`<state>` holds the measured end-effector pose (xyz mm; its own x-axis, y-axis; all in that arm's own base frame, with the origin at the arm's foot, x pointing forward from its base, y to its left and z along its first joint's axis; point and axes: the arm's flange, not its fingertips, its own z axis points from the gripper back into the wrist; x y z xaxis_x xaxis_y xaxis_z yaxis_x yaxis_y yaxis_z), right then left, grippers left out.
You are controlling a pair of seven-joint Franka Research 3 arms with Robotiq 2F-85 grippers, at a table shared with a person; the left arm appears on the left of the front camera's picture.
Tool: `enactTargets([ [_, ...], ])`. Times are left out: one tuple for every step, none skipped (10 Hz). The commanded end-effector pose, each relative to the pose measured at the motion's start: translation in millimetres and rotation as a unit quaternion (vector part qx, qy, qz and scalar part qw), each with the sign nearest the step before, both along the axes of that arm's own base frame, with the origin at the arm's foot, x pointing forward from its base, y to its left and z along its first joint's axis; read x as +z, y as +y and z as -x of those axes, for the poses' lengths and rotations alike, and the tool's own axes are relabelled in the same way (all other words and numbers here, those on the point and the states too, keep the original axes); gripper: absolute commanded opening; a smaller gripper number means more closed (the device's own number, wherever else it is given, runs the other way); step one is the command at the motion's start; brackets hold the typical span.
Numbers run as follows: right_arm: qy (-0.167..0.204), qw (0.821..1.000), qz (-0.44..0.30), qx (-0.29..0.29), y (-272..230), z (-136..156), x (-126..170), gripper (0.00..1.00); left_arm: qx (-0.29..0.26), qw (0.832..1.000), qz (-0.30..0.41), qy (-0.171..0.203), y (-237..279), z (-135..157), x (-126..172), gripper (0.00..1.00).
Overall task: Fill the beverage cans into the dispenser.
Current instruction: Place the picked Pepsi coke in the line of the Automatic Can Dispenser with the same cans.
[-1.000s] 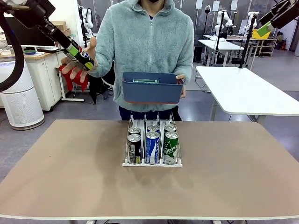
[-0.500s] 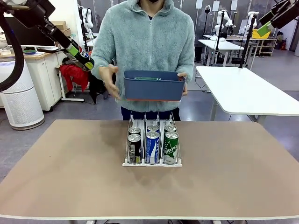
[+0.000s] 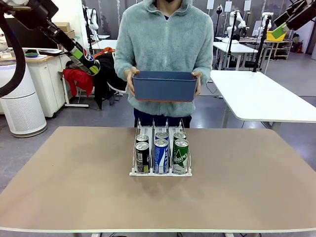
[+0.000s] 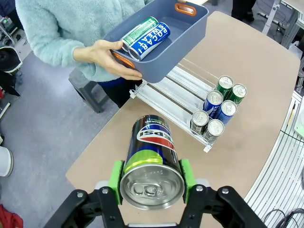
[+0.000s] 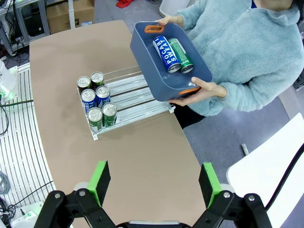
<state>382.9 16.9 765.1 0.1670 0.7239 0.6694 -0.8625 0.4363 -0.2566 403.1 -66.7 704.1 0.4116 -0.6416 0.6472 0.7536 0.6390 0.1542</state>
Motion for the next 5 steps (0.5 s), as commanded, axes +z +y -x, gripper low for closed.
enactTargets([
  [0.0,1.0,0.003,0.001,0,0,-1,1.0,0.014,0.999,0.008,0.032,-1,2,-7,0.58],
  [0.0,1.0,0.003,0.001,0,0,-1,1.0,0.028,0.998,0.02,0.051,-5,4,-17,0.58],
  [0.0,1.0,0.003,0.001,0,0,-1,1.0,0.038,0.996,0.025,0.073,-15,7,-31,0.58],
  [0.0,1.0,0.003,0.001,0,0,-1,1.0,0.071,0.993,0.022,0.093,-27,11,-47,0.58],
  [0.0,1.0,0.003,0.001,0,0,-1,1.0,0.089,0.99,0.015,0.106,-38,17,-63,0.58],
])
